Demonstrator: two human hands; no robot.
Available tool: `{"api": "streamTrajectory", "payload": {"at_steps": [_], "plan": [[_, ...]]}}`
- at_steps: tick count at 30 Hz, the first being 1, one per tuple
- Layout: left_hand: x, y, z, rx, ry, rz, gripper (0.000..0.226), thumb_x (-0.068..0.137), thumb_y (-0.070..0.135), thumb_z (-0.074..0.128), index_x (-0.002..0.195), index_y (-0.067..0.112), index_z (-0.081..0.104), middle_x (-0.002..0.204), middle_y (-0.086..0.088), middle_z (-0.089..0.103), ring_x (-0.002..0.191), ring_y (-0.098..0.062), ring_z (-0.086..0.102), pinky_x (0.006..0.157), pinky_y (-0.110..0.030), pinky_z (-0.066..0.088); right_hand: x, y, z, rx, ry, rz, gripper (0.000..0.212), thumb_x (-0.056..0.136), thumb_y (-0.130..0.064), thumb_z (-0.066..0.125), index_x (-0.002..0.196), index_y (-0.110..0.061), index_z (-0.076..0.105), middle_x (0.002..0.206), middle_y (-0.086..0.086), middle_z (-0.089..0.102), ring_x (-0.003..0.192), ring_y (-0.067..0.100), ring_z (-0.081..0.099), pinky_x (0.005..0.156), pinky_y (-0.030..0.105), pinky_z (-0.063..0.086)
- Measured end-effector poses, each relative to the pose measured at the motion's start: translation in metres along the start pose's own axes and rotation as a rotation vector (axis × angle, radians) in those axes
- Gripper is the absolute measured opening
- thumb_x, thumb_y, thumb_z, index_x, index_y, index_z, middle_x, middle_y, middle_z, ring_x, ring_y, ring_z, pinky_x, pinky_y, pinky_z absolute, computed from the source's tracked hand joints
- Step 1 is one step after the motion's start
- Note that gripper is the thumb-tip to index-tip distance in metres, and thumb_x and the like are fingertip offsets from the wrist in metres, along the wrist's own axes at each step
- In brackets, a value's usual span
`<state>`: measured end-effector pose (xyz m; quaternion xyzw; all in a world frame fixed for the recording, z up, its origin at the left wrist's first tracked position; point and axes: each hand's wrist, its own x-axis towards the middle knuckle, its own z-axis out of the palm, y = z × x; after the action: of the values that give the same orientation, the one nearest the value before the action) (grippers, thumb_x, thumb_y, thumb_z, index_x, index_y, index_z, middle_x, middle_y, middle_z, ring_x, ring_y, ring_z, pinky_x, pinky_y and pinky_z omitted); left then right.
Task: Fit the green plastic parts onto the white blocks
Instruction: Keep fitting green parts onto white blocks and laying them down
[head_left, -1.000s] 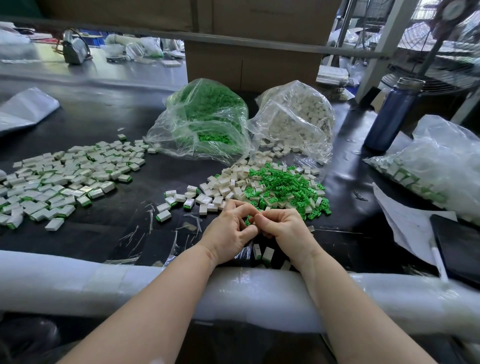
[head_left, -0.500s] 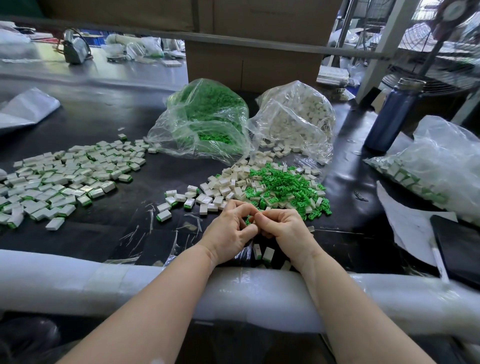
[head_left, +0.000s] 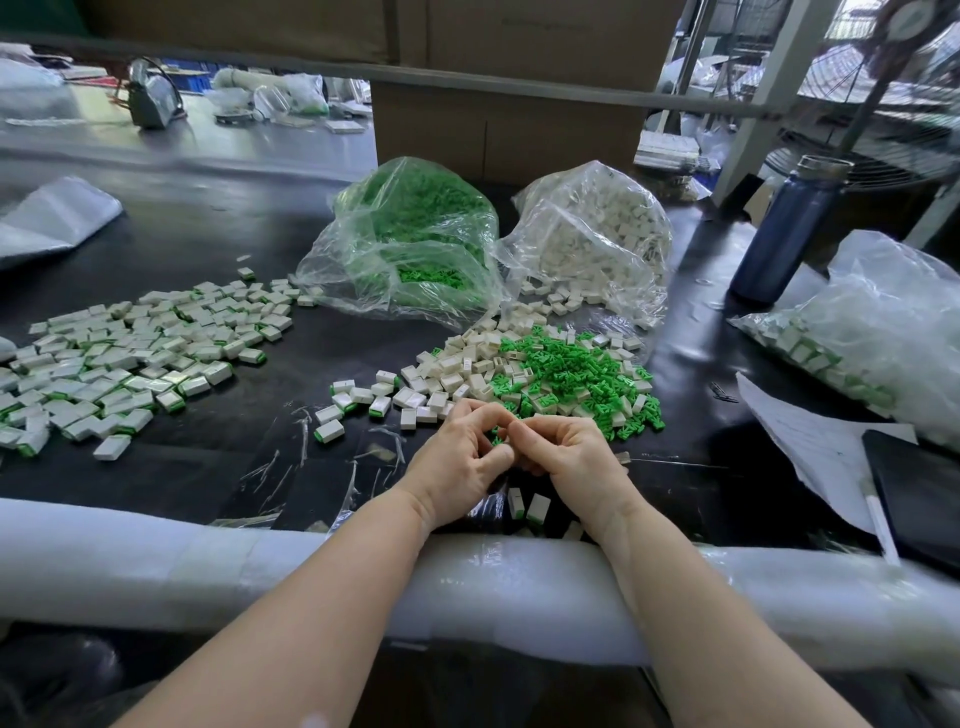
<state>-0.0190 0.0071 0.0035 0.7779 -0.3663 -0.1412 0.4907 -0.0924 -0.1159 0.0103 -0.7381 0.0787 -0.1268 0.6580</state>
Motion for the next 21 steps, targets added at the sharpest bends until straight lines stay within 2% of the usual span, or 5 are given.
{"api": "streamTrajectory", "payload": {"at_steps": [3,6,10,15,21], "plan": [[0.0002,-0.0013,-0.0001,-0.055,0.049,0.003,0.02,0.088,0.013,0.06,0.085,0.033,0.057,0.1,0.007,0.044,0.079,-0.015,0.052,0.081,-0.029,0.05,0.0,-0.0007,0.0006,-0.033,0.04,-0.016,0.019,0.091,-0.014,0.058,0.076,-0.02,0.069,0.056,-0.01,0.063,0.055,-0.002,0.056,0.054,0.011,0.044],[0.0015,-0.0038,0.0007,-0.06,0.087,0.002,0.015,0.087,0.016,0.062,0.084,0.03,0.058,0.099,0.006,0.046,0.078,-0.014,0.051,0.075,-0.019,0.048,0.0003,0.0011,-0.0009,-0.032,0.122,-0.018,0.012,0.088,-0.013,0.061,0.084,-0.021,0.069,0.069,-0.005,0.068,0.064,0.005,0.062,0.057,0.016,0.048],[0.0027,-0.0047,0.0015,-0.048,0.093,-0.017,0.005,0.087,0.019,0.062,0.086,0.023,0.059,0.103,0.0,0.047,0.075,-0.014,0.051,0.076,-0.026,0.05,0.001,0.001,-0.0021,-0.061,0.157,-0.047,0.014,0.083,-0.003,0.067,0.078,-0.016,0.067,0.07,0.001,0.067,0.061,0.005,0.06,0.054,0.015,0.048],[0.002,-0.0038,0.0012,0.008,0.074,-0.018,0.004,0.087,0.02,0.062,0.087,0.022,0.06,0.105,0.002,0.048,0.075,-0.012,0.05,0.077,-0.022,0.047,0.0022,0.0034,-0.0017,-0.16,0.184,-0.03,0.019,0.083,-0.004,0.067,0.07,-0.018,0.062,0.068,0.002,0.062,0.059,0.008,0.055,0.055,0.018,0.047],[-0.0001,0.0001,0.0001,0.015,0.107,-0.033,0.003,0.088,0.02,0.061,0.091,0.018,0.061,0.084,0.0,0.062,0.075,-0.015,0.058,0.069,-0.018,0.049,0.0024,0.0021,-0.0007,-0.217,0.194,-0.028,0.018,0.086,-0.009,0.064,0.072,-0.02,0.06,0.066,0.001,0.059,0.058,0.011,0.051,0.059,0.026,0.046]]}}
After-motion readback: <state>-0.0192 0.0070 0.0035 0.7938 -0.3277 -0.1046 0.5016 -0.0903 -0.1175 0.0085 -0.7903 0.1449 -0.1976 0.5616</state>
